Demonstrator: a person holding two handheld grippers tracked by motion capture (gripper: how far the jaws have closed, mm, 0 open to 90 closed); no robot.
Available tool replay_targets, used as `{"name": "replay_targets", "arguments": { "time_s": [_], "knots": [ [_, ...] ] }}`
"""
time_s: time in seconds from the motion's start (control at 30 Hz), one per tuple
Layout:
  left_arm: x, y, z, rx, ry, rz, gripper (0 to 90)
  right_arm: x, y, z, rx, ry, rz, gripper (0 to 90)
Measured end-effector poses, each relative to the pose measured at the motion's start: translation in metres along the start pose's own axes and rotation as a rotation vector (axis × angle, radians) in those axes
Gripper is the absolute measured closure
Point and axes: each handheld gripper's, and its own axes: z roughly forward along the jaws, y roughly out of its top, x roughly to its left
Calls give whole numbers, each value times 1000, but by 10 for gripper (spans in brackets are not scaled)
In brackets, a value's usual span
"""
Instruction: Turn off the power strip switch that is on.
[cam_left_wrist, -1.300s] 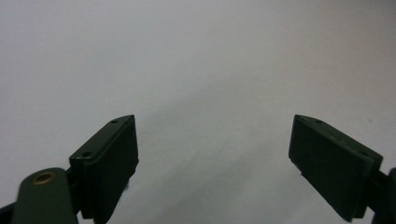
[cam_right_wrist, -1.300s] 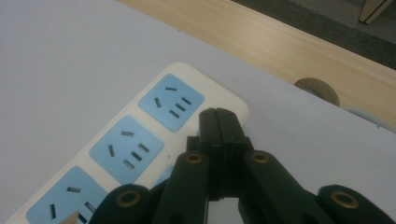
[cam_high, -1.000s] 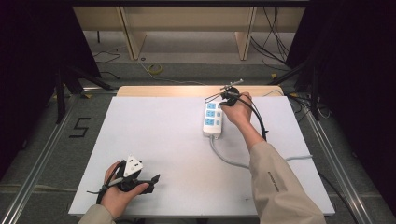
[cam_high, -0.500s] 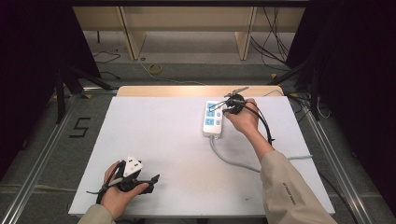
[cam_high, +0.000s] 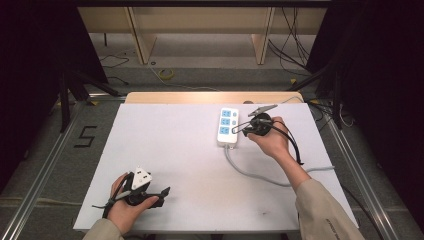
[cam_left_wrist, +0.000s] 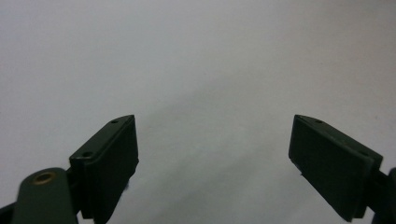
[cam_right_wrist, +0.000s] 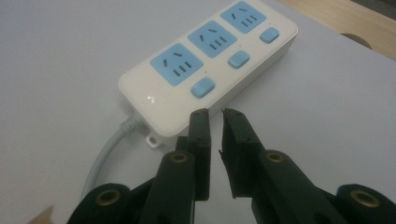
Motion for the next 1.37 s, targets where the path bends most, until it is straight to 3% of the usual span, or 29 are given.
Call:
{"name": "replay_targets", "arguments": {
  "time_s": [0.43, 0.73, 1.07, 1.23, 1.37],
  "knots": [
    [0, 0, 0, 2, 1, -5, 155, 12, -39, -28, -47, 45, -11, 698],
    [1, -1, 1, 6, 2, -7, 155, 17, -76, -47, -88, 70, 0, 634],
    [1, -1, 2, 6, 10, -19, 155, 31, -115, -69, -160, 65, -19, 562],
    [4, -1, 3, 19, 19, -19, 154, 35, -132, -76, -220, 68, -3, 524],
    [8, -2, 7, 27, 36, -32, 147, 37, -142, -79, -232, 69, 9, 496]
  ]
}}
